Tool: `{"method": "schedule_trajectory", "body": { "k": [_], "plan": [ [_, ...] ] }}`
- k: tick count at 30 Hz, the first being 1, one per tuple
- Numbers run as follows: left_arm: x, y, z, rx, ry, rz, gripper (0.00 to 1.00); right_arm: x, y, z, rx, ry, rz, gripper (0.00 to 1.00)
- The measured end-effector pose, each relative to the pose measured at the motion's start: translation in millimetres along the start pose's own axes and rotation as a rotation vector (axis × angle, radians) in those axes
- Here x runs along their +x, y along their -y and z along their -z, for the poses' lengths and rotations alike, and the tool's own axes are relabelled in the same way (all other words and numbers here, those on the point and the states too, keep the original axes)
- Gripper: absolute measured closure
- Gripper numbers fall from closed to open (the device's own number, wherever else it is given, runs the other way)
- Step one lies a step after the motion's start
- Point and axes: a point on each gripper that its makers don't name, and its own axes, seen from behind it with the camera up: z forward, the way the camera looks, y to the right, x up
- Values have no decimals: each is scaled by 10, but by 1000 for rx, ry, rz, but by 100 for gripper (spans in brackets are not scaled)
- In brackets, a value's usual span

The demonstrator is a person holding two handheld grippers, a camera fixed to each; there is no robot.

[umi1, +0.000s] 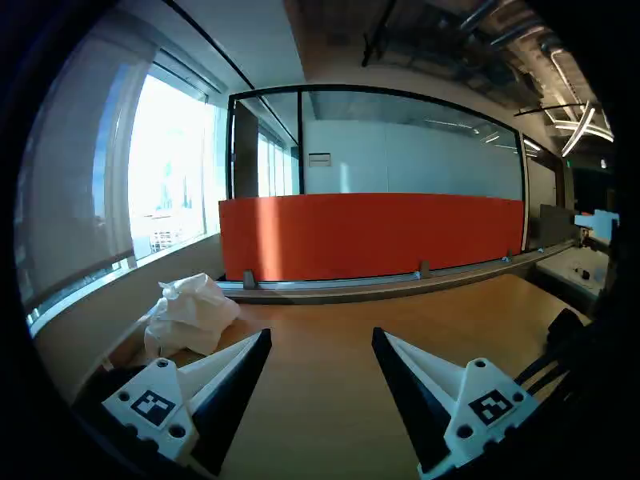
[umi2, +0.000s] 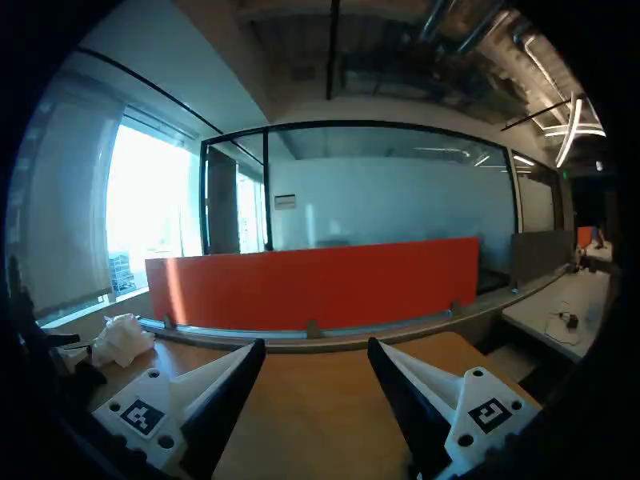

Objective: Fold towel

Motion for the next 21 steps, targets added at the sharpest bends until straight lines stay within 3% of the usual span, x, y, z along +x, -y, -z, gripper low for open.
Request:
{"method": "schedule_trajectory", "body": {
  "k": [6,21],
  "plan": [
    [-84,52,-8,19,-34,-32,7,-73,51,24,-4,8,14,0],
    [-751,257,-47,50,-73,5,7,-354,198,-24,-14,2,43,0]
  ]
}}
